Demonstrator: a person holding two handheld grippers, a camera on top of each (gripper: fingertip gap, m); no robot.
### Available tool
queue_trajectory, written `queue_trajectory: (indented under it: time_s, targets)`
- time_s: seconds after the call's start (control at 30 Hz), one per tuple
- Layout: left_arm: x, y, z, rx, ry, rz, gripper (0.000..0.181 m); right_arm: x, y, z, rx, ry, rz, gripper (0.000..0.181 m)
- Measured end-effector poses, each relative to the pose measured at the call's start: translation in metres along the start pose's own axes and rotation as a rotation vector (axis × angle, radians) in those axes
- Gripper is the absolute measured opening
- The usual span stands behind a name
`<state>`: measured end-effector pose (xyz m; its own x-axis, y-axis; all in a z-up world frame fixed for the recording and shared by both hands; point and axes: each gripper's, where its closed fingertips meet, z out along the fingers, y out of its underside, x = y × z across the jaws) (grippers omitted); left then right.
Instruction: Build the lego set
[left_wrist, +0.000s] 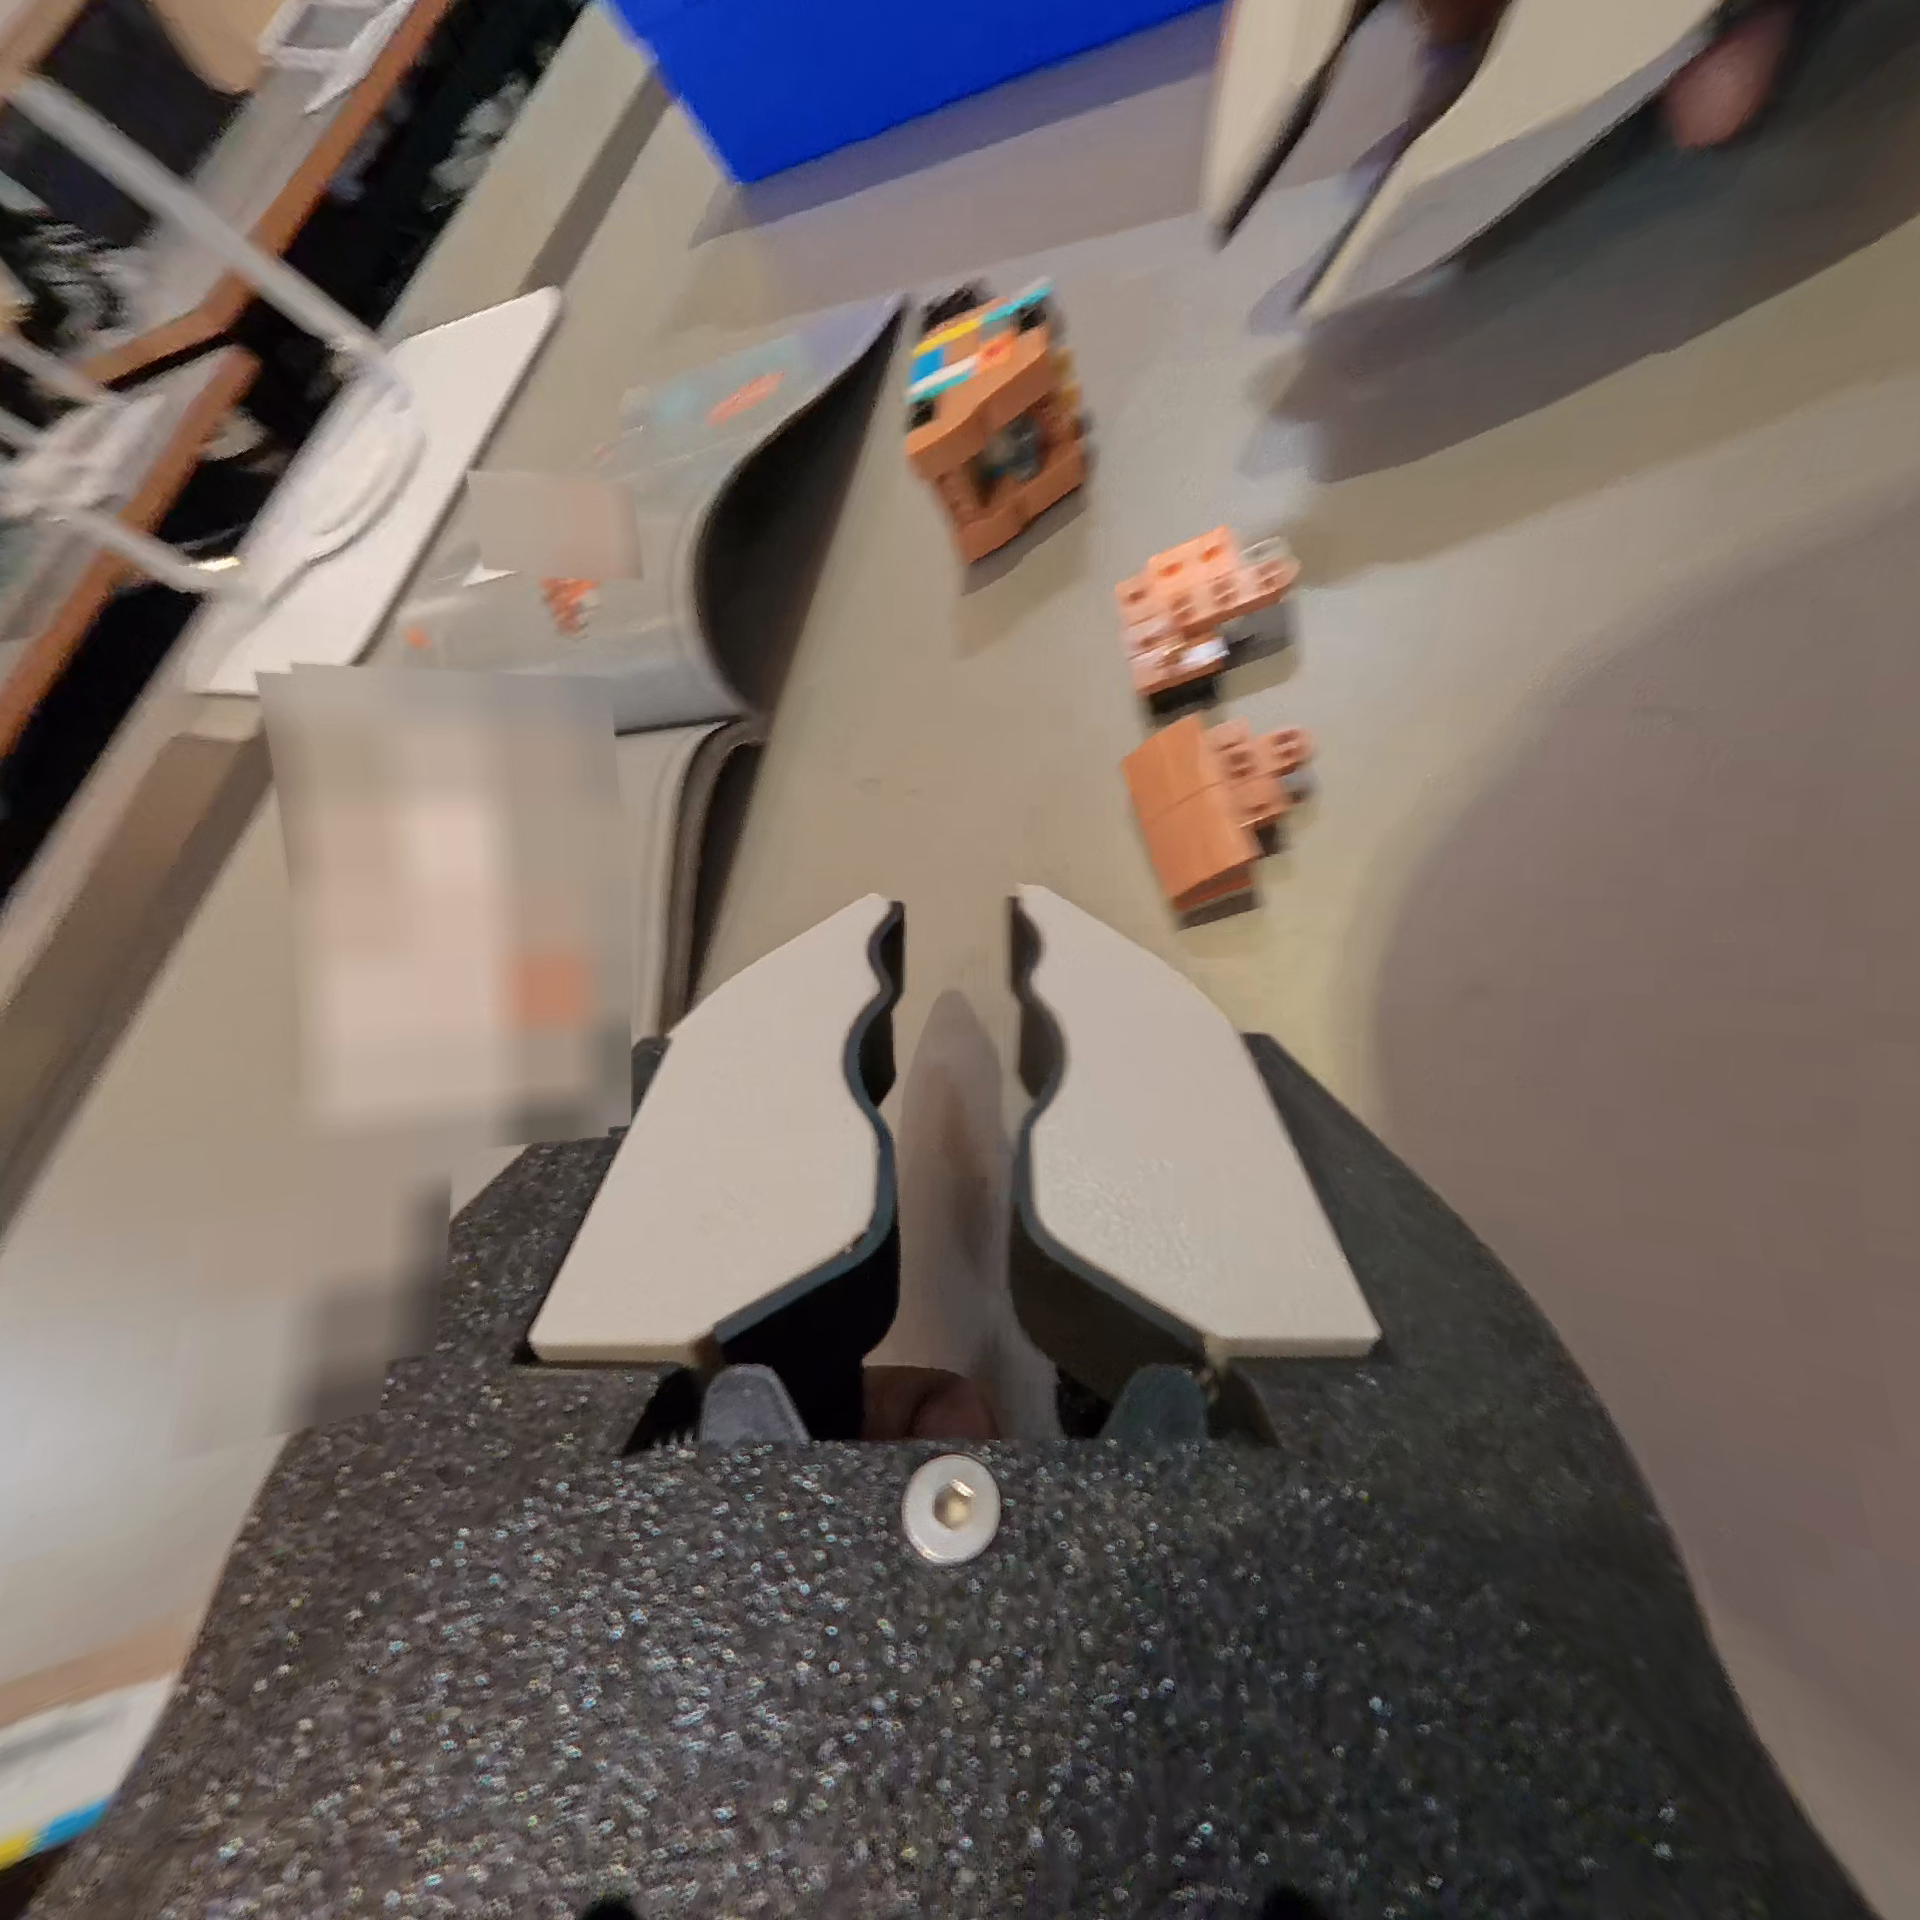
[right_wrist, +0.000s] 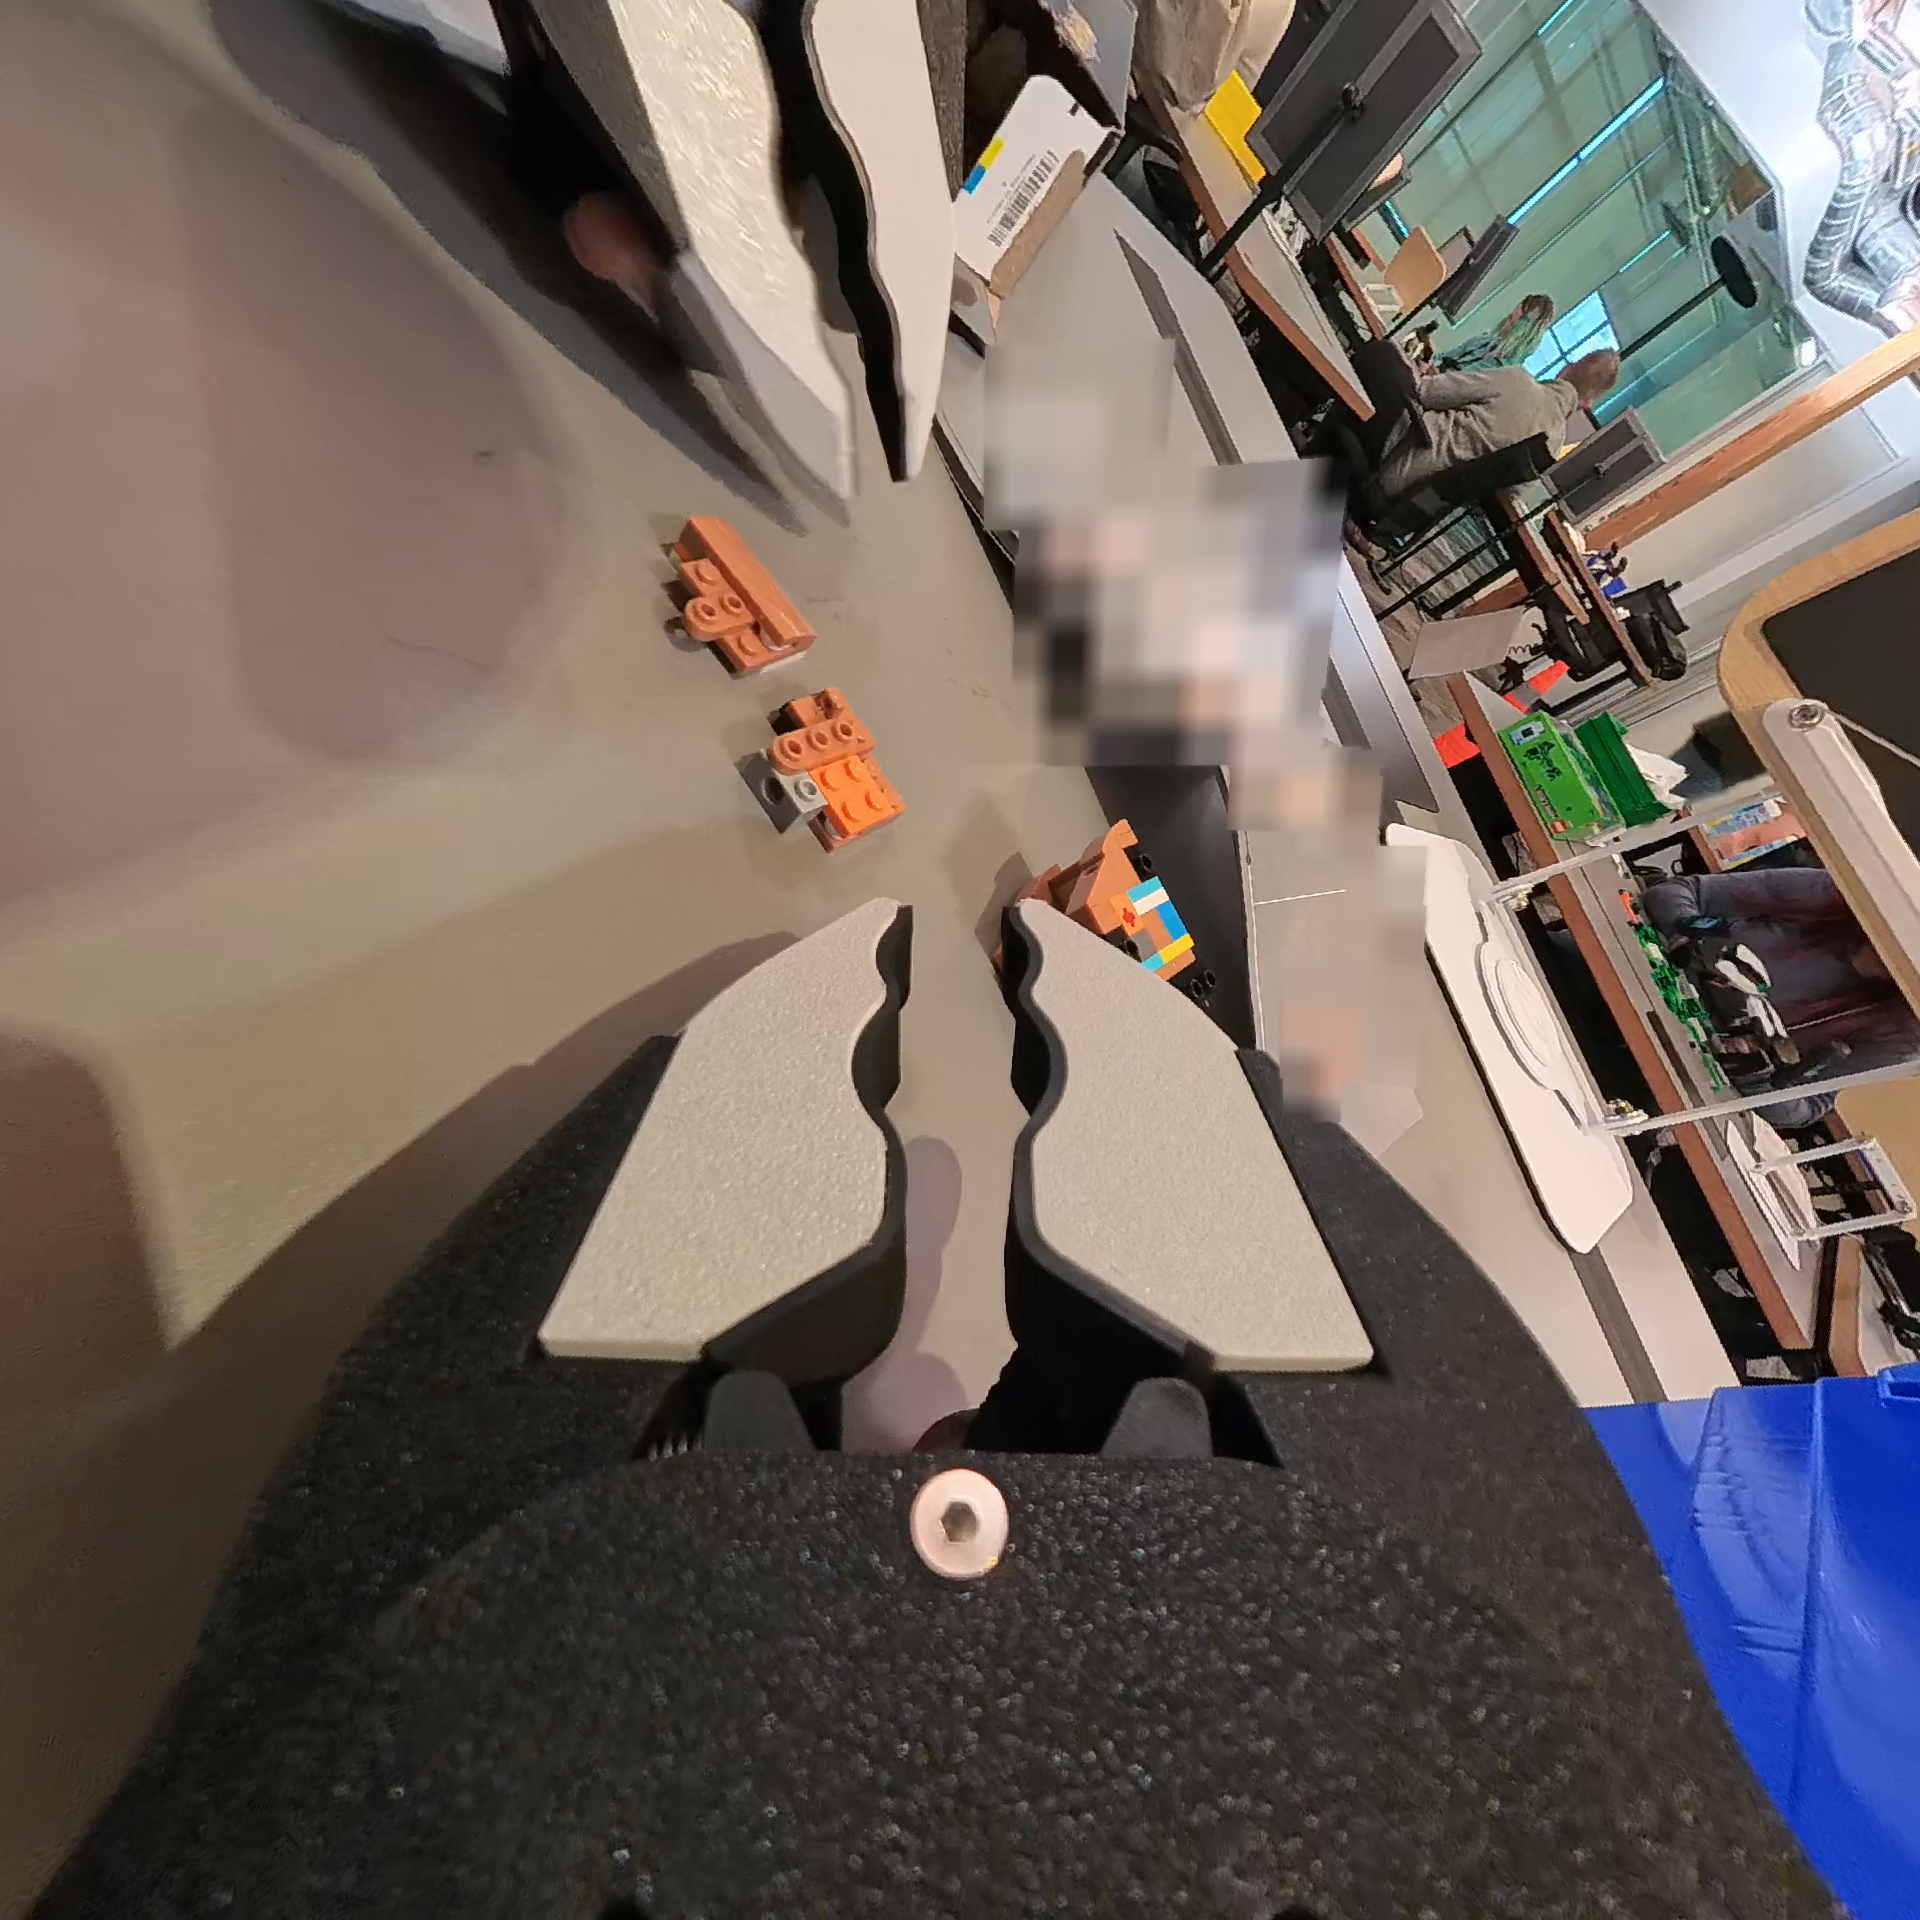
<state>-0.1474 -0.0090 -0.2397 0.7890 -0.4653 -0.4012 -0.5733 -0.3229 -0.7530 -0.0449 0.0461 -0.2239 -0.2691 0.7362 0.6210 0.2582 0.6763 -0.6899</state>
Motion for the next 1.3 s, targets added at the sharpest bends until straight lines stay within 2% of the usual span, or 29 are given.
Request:
queue_trajectory:
  time_s: [0.13,0.27,0.4,0.57,0.83,0.97,1.03,1.17,1.3]
  targets:
    - [0.013,-0.009,-0.004,0.04,0.108,-0.072,0.031,-0.001,-0.001,0.0,0.008,-0.014,0.007,0.017]
    - [0.027,-0.017,-0.007,0.063,0.211,-0.131,0.033,-0.003,-0.004,0.002,0.01,-0.038,0.021,0.021]
    - [0.037,-0.009,0.0,-0.021,0.247,-0.09,0.034,-0.01,-0.009,0.006,0.008,-0.083,0.05,0.027]
    - [0.043,-0.011,0.004,-0.046,0.295,-0.115,0.033,-0.019,-0.014,0.013,-0.017,-0.137,0.063,0.03]
    - [0.043,-0.011,0.014,-0.099,0.324,-0.195,0.021,-0.03,-0.015,0.024,-0.098,-0.234,0.157,0.034]
    - [0.033,-0.011,0.016,-0.099,0.32,-0.323,0.02,-0.03,-0.015,0.026,-0.11,-0.255,0.189,0.037]
    - [0.025,-0.016,0.014,-0.057,0.334,-0.435,0.02,-0.03,-0.015,0.026,-0.107,-0.257,0.187,0.037]
    - [0.006,-0.044,0.0,0.184,0.472,-0.791,0.02,-0.03,-0.014,0.026,-0.106,-0.262,0.196,0.037]
    - [-0.009,-0.056,-0.009,0.32,0.543,-0.954,0.019,-0.028,-0.013,0.026,-0.105,-0.274,0.231,0.037]
